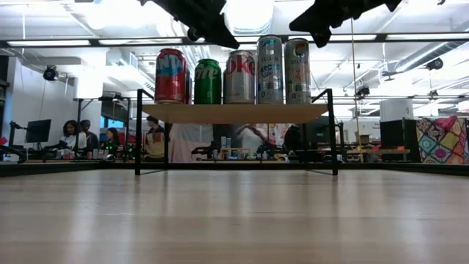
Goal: Place canned beverage on shelf
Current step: Adjust the soda cans on the shelf
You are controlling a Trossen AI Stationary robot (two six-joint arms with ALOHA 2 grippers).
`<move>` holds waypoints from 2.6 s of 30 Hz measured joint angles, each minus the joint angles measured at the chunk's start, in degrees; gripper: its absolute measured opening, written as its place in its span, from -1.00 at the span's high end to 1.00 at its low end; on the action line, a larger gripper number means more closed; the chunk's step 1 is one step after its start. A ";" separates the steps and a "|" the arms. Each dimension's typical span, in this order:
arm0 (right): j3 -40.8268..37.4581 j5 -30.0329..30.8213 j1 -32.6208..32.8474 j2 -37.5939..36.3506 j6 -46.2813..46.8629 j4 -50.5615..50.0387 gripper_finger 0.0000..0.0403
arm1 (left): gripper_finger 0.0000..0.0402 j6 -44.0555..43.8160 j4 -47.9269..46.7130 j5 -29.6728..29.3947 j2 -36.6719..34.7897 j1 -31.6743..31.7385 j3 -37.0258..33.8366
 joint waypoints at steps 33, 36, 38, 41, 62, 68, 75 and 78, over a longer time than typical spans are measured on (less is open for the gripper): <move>0.00 0.07 0.00 0.00 -1.15 0.12 0.95 | 1.00 -1.77 -1.29 4.27 -2.50 -2.81 0.31; -0.02 0.07 0.00 0.00 -1.20 0.18 0.95 | 1.00 -1.34 1.26 4.57 -2.27 -5.11 0.31; -0.01 0.07 0.00 0.00 -1.26 0.31 0.95 | 1.00 -0.99 2.09 4.06 -1.85 -6.33 0.31; 0.00 0.07 0.00 0.00 -1.11 0.31 0.95 | 1.00 -1.20 1.98 -0.14 -1.01 -7.23 0.31; 0.00 0.04 -0.02 0.00 -1.14 -0.01 0.95 | 1.00 -1.27 1.39 -8.23 4.77 -6.94 0.31; -0.02 0.04 -0.02 0.00 -1.11 -0.12 0.95 | 1.00 -1.47 -0.71 -11.84 4.77 -6.93 0.31; 0.00 0.04 -0.02 0.00 -1.09 -0.12 0.95 | 1.00 -1.47 -3.32 -11.82 3.79 -6.95 0.31; -0.02 0.04 -0.02 0.00 -1.09 -0.14 0.95 | 1.00 -1.50 -6.70 -11.82 2.57 -7.01 1.96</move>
